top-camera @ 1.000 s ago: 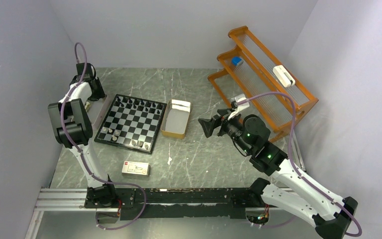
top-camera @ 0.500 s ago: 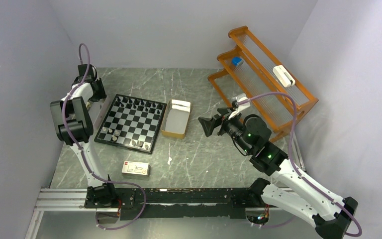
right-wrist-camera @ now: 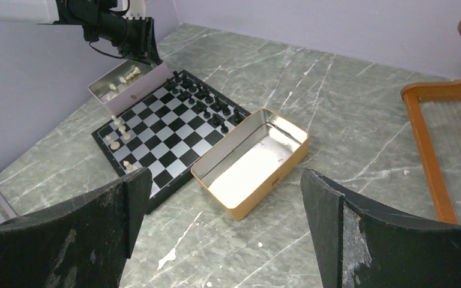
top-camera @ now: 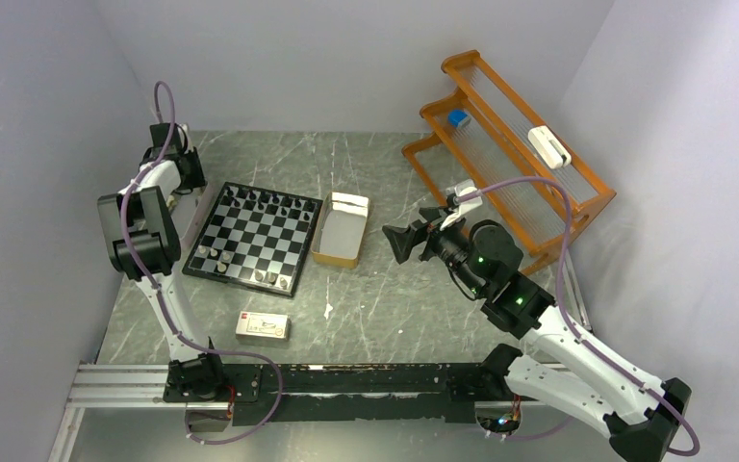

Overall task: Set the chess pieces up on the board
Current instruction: Pick up the chess piece from the storage box, then place the chess piece on the chessboard, then pick up the chess piece from the storage box.

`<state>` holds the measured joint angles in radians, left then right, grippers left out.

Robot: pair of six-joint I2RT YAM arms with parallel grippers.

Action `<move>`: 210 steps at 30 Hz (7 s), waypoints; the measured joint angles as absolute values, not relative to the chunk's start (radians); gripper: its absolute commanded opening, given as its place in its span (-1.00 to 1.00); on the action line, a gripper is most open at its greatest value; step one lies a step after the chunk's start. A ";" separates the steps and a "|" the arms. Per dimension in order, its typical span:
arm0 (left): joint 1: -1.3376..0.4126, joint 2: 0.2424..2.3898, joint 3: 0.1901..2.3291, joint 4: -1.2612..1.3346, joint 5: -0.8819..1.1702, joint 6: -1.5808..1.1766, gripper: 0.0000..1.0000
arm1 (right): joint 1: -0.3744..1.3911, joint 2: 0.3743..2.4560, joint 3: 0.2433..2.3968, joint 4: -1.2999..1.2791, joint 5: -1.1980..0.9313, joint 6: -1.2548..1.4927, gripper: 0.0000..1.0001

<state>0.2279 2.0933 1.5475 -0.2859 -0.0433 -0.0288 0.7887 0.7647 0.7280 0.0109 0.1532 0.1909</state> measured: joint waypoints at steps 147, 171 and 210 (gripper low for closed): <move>0.228 1.445 0.799 -0.440 -0.283 -0.642 -0.54 | 0.789 0.601 0.742 -0.038 0.052 0.244 1.00; 0.228 1.445 0.799 -0.459 -0.279 -0.627 -0.36 | 0.789 0.593 0.725 -0.032 0.052 0.250 1.00; 0.228 1.448 1.197 -0.596 -0.162 -0.321 0.65 | 0.789 0.877 0.859 -0.315 0.257 0.502 1.00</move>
